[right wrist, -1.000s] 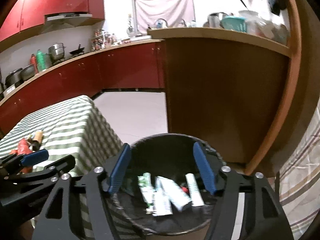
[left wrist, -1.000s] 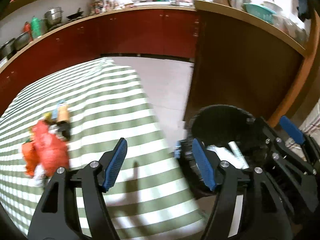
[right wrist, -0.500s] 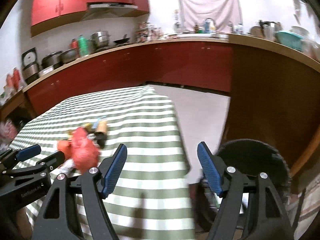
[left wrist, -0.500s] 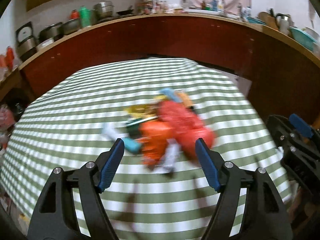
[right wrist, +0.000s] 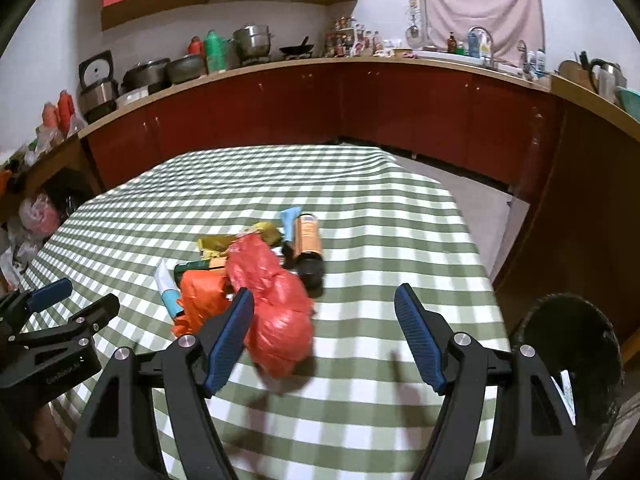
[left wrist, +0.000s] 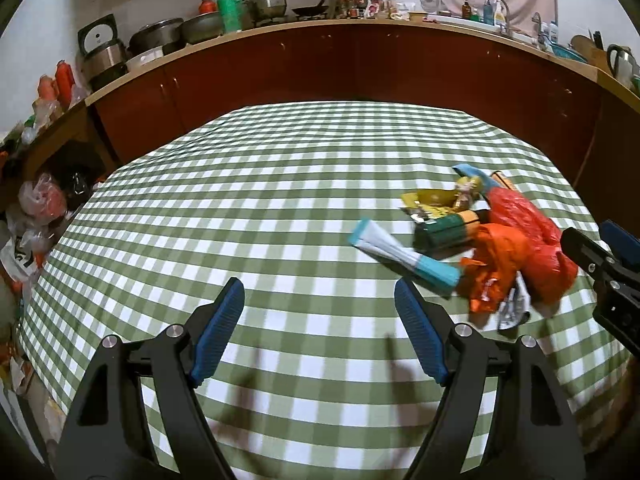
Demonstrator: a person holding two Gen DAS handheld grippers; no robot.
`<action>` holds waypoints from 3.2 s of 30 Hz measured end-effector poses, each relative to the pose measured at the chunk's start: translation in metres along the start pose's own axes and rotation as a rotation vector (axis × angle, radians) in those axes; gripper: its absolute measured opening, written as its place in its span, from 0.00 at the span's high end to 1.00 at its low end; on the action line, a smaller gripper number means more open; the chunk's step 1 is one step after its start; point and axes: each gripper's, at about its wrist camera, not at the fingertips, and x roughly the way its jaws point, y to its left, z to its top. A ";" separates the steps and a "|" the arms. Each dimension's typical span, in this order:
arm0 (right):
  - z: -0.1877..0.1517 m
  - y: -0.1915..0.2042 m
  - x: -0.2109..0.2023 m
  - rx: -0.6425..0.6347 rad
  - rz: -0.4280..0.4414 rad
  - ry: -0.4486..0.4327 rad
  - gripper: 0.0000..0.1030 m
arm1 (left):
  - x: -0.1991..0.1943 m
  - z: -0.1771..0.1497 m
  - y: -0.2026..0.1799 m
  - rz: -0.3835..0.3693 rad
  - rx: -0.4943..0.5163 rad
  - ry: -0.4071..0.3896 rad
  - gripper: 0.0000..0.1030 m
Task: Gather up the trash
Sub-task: 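Move both open tools back over the trash on the table, then grasp the red plastic bag with the right tool while the left tool grasps the orange bag, then carry the red and orange bags over the black bin with both tools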
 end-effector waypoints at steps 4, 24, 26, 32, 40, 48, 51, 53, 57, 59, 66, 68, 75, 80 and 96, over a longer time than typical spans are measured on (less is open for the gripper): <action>0.004 0.011 0.009 -0.023 0.003 0.034 0.31 | 0.005 0.001 0.005 -0.011 -0.005 0.005 0.26; 0.003 0.021 0.012 -0.039 0.018 0.077 0.64 | 0.012 0.001 -0.001 -0.058 -0.001 0.009 0.26; 0.003 0.016 0.005 -0.028 0.012 0.060 0.64 | 0.011 0.002 -0.008 -0.064 0.009 0.006 0.26; 0.000 -0.005 -0.013 -0.003 -0.044 0.007 0.64 | 0.004 0.005 -0.031 -0.096 0.030 -0.004 0.26; -0.012 -0.049 -0.029 0.052 -0.127 -0.019 0.64 | 0.000 0.008 -0.068 -0.128 0.076 -0.021 0.26; -0.020 -0.082 -0.040 0.096 -0.161 -0.032 0.64 | 0.010 0.011 -0.098 -0.131 0.110 -0.008 0.25; -0.021 -0.091 -0.040 0.112 -0.164 -0.035 0.64 | 0.015 0.012 -0.102 -0.121 0.119 -0.003 0.26; -0.022 -0.095 -0.040 0.117 -0.164 -0.035 0.64 | 0.018 0.013 -0.103 -0.120 0.120 -0.002 0.28; -0.024 -0.098 -0.038 0.123 -0.158 -0.031 0.64 | 0.022 0.013 -0.106 -0.128 0.130 0.011 0.51; -0.025 -0.100 -0.038 0.124 -0.156 -0.030 0.64 | 0.024 0.012 -0.107 -0.143 0.135 0.019 0.59; -0.027 -0.101 -0.038 0.125 -0.151 -0.032 0.64 | 0.014 0.010 -0.105 -0.168 0.134 -0.020 0.62; -0.026 -0.101 -0.041 0.124 -0.153 -0.038 0.64 | 0.008 0.011 -0.105 -0.175 0.132 -0.031 0.63; -0.030 -0.111 -0.058 0.140 -0.190 -0.077 0.64 | -0.025 0.016 -0.118 -0.231 0.149 -0.108 0.63; -0.037 -0.134 -0.071 0.170 -0.258 -0.086 0.64 | -0.037 0.016 -0.150 -0.305 0.185 -0.125 0.63; -0.064 -0.214 -0.102 0.286 -0.432 -0.085 0.64 | -0.048 0.004 -0.276 -0.460 0.332 -0.135 0.63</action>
